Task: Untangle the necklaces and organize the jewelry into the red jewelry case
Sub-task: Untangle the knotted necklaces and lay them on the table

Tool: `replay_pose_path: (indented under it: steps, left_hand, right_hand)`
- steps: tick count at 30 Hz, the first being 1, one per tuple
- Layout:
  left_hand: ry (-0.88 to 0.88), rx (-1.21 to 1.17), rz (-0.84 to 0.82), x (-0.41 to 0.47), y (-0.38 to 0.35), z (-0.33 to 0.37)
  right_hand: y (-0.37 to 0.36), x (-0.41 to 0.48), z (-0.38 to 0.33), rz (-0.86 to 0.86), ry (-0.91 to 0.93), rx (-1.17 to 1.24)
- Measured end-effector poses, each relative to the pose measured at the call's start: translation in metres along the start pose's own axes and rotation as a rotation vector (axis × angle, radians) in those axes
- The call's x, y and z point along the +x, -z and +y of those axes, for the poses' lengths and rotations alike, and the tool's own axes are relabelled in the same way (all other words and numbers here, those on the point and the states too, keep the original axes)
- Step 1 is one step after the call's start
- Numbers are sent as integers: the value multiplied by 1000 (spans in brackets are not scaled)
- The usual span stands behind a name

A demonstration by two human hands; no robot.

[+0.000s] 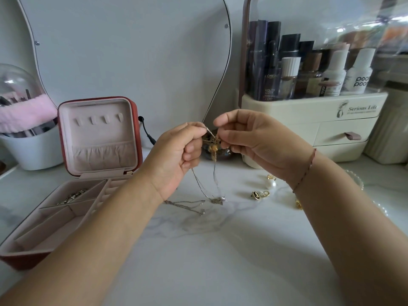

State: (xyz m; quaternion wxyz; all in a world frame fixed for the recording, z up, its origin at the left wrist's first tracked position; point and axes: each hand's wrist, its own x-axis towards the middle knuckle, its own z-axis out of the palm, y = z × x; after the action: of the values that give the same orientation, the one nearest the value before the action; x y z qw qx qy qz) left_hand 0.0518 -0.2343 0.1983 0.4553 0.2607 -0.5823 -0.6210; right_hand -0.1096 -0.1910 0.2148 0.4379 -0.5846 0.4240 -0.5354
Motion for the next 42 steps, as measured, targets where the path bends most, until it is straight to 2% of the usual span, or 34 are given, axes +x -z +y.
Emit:
replay_pose_path:
  steps: [18, 24, 31, 36, 42]
  left_hand:
    - [-52, 13, -3, -2, -1, 2]
    - [-65, 14, 24, -2, -1, 1]
    - [-21, 72, 79, -2, -1, -1]
    - [-1, 132, 29, -4, -2, 0]
    - [-4, 180, 27, -6, -3, 1]
  right_hand:
    - [1, -2, 0, -145, -101, -157]
    - [5, -3, -2, -53, -136, -235]
    - [3, -1, -4, -25, -137, -64]
    - [3, -1, -6, 69, -101, 56]
    - [2, -2, -6, 60, -61, -40]
